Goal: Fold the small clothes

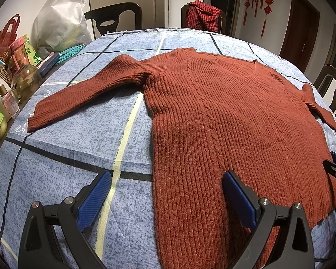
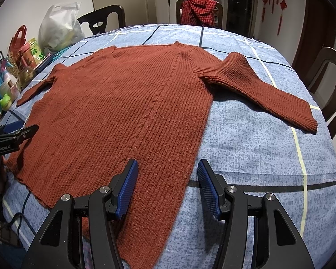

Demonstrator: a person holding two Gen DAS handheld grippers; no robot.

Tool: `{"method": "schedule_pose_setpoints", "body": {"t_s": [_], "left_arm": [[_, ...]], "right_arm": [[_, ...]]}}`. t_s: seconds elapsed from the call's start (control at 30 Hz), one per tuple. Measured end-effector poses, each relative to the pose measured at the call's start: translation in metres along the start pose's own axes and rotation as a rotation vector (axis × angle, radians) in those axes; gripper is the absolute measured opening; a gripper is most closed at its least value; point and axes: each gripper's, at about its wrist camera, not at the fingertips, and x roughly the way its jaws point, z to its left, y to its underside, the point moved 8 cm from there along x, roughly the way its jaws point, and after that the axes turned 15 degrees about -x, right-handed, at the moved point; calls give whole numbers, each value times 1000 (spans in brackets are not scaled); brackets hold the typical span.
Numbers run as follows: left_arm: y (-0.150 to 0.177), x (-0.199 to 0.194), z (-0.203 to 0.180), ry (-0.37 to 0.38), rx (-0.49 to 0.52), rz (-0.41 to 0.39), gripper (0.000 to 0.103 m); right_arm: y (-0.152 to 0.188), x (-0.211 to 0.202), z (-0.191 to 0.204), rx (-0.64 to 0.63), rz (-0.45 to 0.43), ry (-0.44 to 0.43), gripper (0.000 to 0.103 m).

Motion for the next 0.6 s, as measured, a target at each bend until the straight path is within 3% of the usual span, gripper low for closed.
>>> {"method": "schedule_pose_setpoints", "body": {"t_s": [0.6], "left_arm": [[1,1,-1,0,-1,2,101]], "right_arm": [[-1,1,0,15,-5,-5,56]]}}
